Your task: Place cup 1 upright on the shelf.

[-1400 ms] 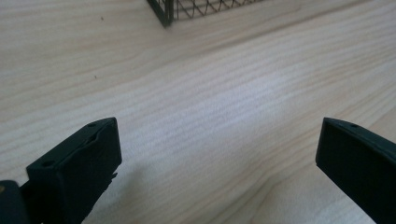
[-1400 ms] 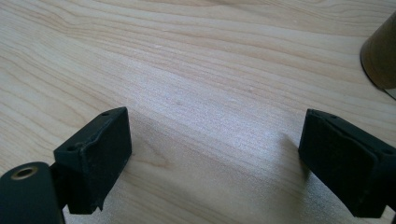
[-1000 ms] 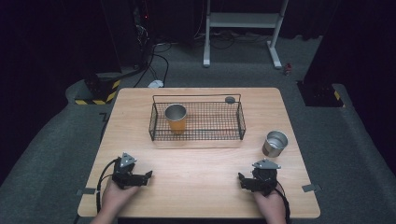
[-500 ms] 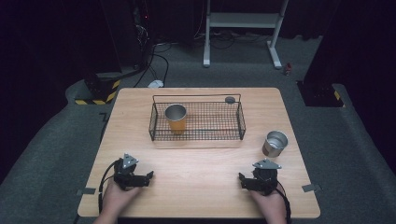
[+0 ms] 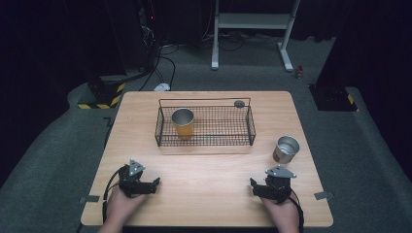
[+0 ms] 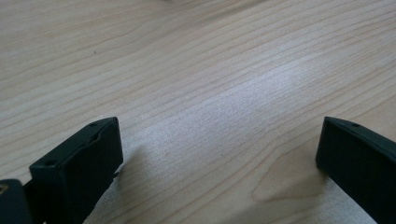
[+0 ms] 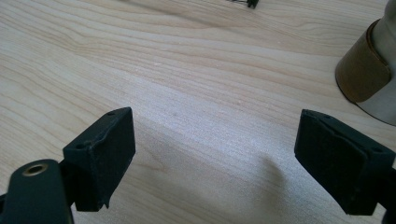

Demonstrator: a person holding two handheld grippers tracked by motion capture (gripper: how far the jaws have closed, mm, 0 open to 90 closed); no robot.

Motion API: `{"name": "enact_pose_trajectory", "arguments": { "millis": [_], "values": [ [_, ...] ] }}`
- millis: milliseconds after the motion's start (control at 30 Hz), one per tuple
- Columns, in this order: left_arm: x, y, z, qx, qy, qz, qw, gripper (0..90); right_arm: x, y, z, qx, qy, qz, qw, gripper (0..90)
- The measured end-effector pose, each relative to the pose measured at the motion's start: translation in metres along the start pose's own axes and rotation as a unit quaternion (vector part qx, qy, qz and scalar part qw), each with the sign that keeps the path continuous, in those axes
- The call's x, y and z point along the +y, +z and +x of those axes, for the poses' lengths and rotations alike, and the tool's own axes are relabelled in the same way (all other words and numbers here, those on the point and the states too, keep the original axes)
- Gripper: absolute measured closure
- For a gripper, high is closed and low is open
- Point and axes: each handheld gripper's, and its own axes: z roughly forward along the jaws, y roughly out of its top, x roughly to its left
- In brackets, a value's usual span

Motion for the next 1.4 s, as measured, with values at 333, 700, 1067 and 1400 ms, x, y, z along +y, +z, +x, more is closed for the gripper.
{"name": "enact_pose_trajectory", "arguments": {
  "millis": [333,700,1067,1400],
  "values": [
    [0.0,0.002,0.003,-0.009,-0.023,0.006,0.9997,0.5,-0.001,-0.005,0.001,-0.002,-0.001,-0.01,0.9999,12.7],
    [0.0,0.002,0.003,-0.009,-0.026,0.007,0.9996,0.3,-0.002,-0.011,0.004,-0.02,-0.001,-0.019,0.9996,13.4],
    [0.0,0.002,0.003,-0.009,-0.026,0.007,0.9996,0.3,-0.007,-0.017,-0.002,-0.042,0.012,-0.021,0.9988,13.2],
    [0.0,0.002,0.003,-0.008,-0.025,0.008,0.9996,0.2,-0.01,-0.024,-0.012,-0.053,0.023,-0.026,0.998,12.8]
  ]
}}
